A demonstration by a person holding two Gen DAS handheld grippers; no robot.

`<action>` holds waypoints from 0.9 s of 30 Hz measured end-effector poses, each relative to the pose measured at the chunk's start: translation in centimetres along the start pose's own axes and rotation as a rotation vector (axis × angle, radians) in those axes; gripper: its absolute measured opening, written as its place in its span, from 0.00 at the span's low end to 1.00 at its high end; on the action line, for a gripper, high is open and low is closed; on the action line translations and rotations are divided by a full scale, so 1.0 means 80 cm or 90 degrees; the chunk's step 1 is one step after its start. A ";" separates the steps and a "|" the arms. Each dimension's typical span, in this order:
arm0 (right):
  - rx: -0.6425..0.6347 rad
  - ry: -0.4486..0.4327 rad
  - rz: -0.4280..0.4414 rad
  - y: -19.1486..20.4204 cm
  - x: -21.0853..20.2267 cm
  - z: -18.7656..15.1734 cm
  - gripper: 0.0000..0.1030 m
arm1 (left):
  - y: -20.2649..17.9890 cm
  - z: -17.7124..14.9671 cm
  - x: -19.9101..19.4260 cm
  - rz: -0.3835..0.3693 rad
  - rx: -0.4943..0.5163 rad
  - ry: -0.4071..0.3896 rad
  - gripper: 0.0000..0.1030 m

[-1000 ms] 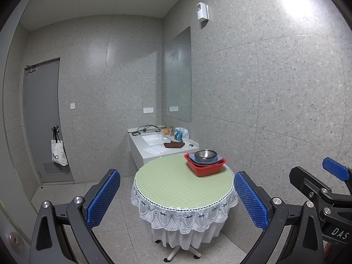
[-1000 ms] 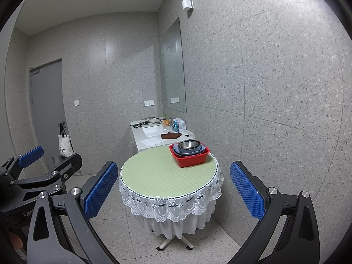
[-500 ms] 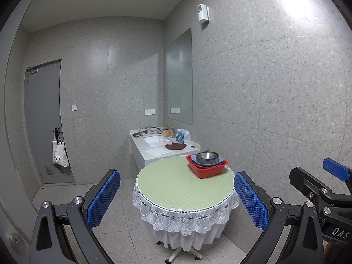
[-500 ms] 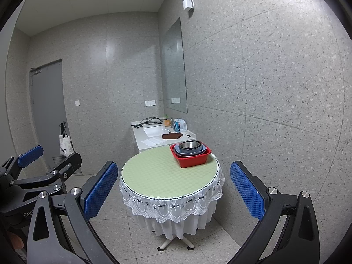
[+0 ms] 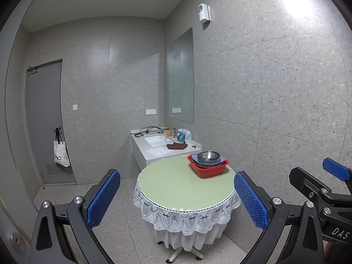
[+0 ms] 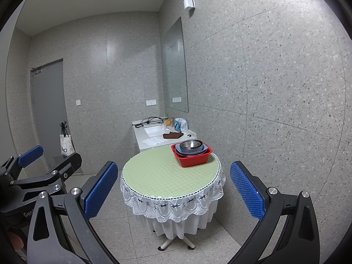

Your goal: Organize plates and bowls

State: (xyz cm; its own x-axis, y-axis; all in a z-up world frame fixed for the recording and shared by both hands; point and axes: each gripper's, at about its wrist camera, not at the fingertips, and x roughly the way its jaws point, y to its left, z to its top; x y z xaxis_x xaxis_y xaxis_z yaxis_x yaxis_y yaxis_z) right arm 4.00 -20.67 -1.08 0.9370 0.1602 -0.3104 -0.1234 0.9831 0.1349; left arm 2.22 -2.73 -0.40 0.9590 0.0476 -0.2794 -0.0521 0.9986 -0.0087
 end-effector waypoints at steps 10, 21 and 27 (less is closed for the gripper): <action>-0.001 -0.001 0.000 0.001 0.000 -0.001 1.00 | -0.001 -0.001 0.001 0.001 0.000 0.000 0.99; -0.004 -0.003 0.004 0.000 0.001 -0.001 1.00 | -0.002 -0.003 0.002 0.003 -0.001 -0.001 0.99; -0.004 -0.003 0.003 -0.001 0.002 -0.001 1.00 | -0.003 -0.004 0.004 0.004 -0.002 0.000 0.99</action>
State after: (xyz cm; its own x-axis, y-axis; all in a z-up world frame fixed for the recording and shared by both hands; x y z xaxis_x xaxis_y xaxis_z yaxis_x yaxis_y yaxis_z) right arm 4.12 -20.69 -1.17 0.9378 0.1652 -0.3055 -0.1305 0.9828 0.1308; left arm 2.47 -2.98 -0.77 0.9586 0.0545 -0.2795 -0.0595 0.9982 -0.0096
